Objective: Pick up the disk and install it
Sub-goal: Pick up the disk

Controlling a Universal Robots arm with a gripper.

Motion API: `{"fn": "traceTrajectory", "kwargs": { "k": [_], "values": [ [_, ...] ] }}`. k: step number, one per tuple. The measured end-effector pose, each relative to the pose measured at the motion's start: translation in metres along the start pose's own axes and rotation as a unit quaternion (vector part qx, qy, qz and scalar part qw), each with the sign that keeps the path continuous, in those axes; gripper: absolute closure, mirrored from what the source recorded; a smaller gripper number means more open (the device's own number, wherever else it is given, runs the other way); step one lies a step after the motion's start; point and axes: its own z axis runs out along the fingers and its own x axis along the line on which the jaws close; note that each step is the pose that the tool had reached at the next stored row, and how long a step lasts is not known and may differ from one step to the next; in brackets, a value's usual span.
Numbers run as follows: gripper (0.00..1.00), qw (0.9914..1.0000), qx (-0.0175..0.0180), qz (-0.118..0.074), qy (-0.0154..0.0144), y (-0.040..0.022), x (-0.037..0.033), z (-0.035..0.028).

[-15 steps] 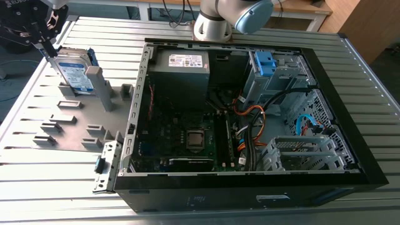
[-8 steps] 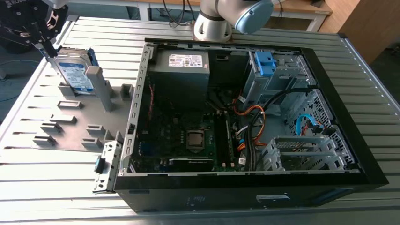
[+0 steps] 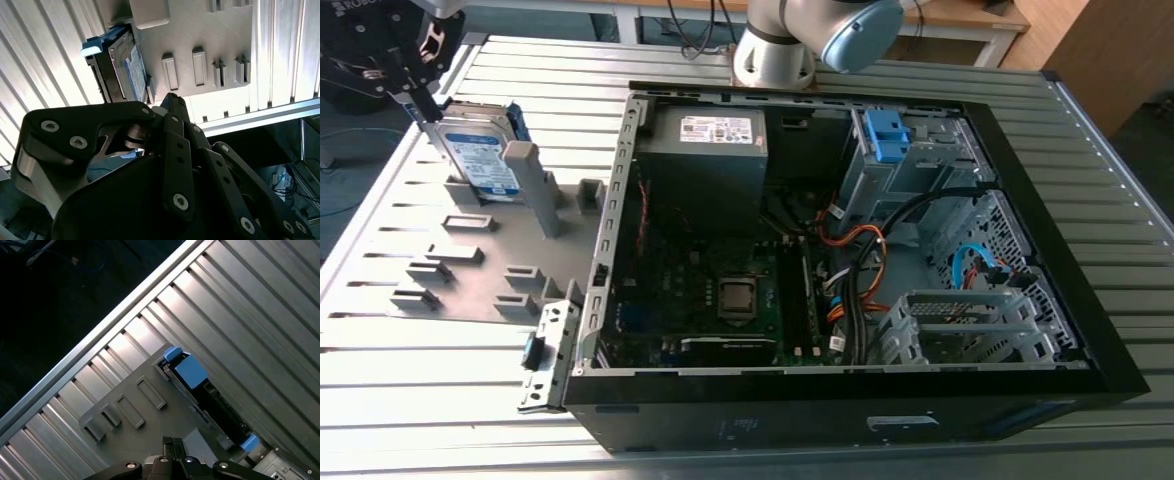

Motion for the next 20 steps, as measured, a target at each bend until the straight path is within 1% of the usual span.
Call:
{"fn": "traceTrajectory", "kwargs": {
  "k": [20],
  "values": [
    [0.89, 0.99984, -0.0001, -0.018, 0.0004, 0.0, 0.0, 0.0]
  ]
}}
